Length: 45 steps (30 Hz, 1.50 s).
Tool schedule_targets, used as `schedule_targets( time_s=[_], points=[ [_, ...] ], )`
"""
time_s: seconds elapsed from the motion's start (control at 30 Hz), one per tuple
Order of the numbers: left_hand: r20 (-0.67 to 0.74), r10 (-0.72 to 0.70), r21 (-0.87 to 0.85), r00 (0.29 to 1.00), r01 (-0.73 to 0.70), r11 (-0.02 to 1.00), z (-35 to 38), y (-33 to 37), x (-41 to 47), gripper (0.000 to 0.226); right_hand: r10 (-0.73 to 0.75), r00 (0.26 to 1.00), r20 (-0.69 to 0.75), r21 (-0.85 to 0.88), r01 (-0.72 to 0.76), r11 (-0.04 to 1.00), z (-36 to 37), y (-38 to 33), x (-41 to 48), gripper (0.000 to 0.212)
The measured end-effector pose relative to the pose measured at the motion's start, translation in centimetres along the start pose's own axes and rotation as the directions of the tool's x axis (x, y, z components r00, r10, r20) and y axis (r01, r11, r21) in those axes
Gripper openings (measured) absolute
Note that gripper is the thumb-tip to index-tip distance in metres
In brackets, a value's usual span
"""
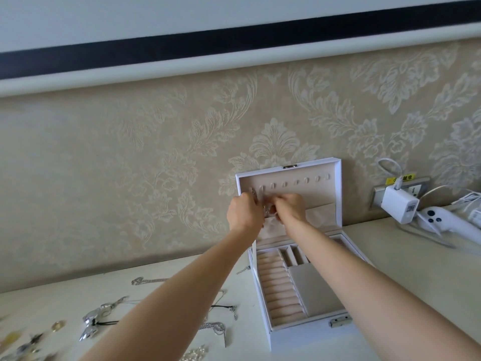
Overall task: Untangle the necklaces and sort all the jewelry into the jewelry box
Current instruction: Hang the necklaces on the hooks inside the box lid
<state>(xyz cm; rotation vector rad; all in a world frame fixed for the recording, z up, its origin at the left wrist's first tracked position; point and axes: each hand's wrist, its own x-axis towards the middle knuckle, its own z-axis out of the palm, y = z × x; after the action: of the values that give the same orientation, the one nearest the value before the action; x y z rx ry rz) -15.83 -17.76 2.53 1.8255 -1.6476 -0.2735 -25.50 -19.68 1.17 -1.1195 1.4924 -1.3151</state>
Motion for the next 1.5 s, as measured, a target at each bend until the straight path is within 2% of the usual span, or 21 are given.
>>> schedule_targets(
  time_s=[0.17, 0.23, 0.33, 0.4, 0.47, 0.53, 0.6, 0.7, 0.77, 0.83, 0.97, 1.07, 1.2, 1.37, 1.5],
  points=[
    [-0.033, 0.132, 0.079, 0.991, -0.129, 0.988, 0.3, -2.7, -3.5, 0.017, -0.033, 0.991, -0.126, -0.055, 0.026, 0.998, -0.7, 3.4, -1.6, 0.015],
    [-0.026, 0.155, 0.114, 0.988, -0.151, 0.982, 0.7, -3.4, -4.4, 0.017, -0.020, 0.998, -0.053, -0.052, 0.017, 0.999, -0.3, 4.2, -2.4, 0.016],
    [0.012, 0.219, 0.196, 0.976, -0.217, 0.956, 1.0, -3.5, -5.2, 0.018, 0.061, 0.982, 0.182, 0.054, -0.072, 0.996, 0.5, 3.9, -3.9, 0.031],
    [0.059, 0.282, 0.237, 0.958, -0.288, 0.928, 1.2, -3.5, -5.6, 0.018, 0.095, 0.969, 0.229, 0.070, -0.114, 0.991, 0.7, 3.8, -4.3, 0.039],
    [0.075, 0.345, 0.265, 0.936, -0.352, 0.898, 1.2, -3.5, -6.1, 0.017, 0.085, 0.976, 0.199, 0.066, -0.100, 0.993, 0.6, 4.0, -4.2, 0.029],
    [0.026, 0.393, 0.240, 0.919, -0.388, 0.890, 1.3, -3.7, -6.5, 0.013, 0.089, 0.984, 0.155, 0.070, -0.100, 0.993, 0.5, 4.3, -3.9, 0.010],
    [-0.045, 0.329, 0.197, 0.943, -0.314, 0.929, 1.1, -3.8, -6.9, 0.013, 0.124, 0.985, 0.124, 0.074, -0.133, 0.988, 0.5, 4.4, -3.7, 0.007],
    [-0.106, 0.034, 0.025, 0.994, -0.031, 0.999, 1.1, -4.4, -6.8, 0.023, 0.151, 0.978, 0.141, 0.061, -0.161, 0.985, 1.1, 4.2, -3.5, 0.006],
    [-0.060, -0.109, -0.089, 0.992, 0.104, 0.991, 1.1, -4.9, -6.4, 0.025, 0.156, 0.970, 0.184, 0.056, -0.169, 0.984, 1.4, 3.9, -3.6, 0.007],
    [0.054, -0.146, -0.132, 0.988, 0.152, 0.980, 1.1, -5.1, -6.3, 0.023, 0.161, 0.953, 0.258, 0.083, -0.188, 0.979, 1.7, 3.7, -3.8, 0.009],
    [0.216, -0.120, -0.093, 0.969, 0.143, 0.985, 1.0, -5.5, -6.7, 0.027, 0.165, 0.946, 0.280, 0.184, -0.222, 0.958, 1.6, 3.9, -3.6, 0.005],
    [0.313, -0.095, -0.010, 0.945, 0.103, 0.995, 1.4, -5.6, -6.8, 0.027, 0.180, 0.923, 0.341, 0.325, -0.295, 0.898, 1.0, 4.2, -3.9, 0.005],
    [0.274, -0.001, 0.047, 0.962, -0.012, 0.999, 1.5, -5.0, -7.3, 0.020, 0.164, 0.883, 0.439, 0.415, -0.362, 0.835, 0.2, 4.6, -4.4, 0.003],
    [0.252, 0.172, 0.108, 0.952, -0.204, 0.973, 0.7, -4.1, -8.7, 0.024, 0.090, 0.803, 0.589, 0.369, -0.366, 0.854, -1.4, 4.5, -5.0, 0.014],
    [0.189, 0.217, 0.263, 0.958, -0.262, 0.928, 0.1, -4.0, -9.4, 0.016, 0.127, 0.835, 0.535, 0.298, -0.328, 0.896, -1.9, 4.8, -4.9, 0.007]
  ],
)
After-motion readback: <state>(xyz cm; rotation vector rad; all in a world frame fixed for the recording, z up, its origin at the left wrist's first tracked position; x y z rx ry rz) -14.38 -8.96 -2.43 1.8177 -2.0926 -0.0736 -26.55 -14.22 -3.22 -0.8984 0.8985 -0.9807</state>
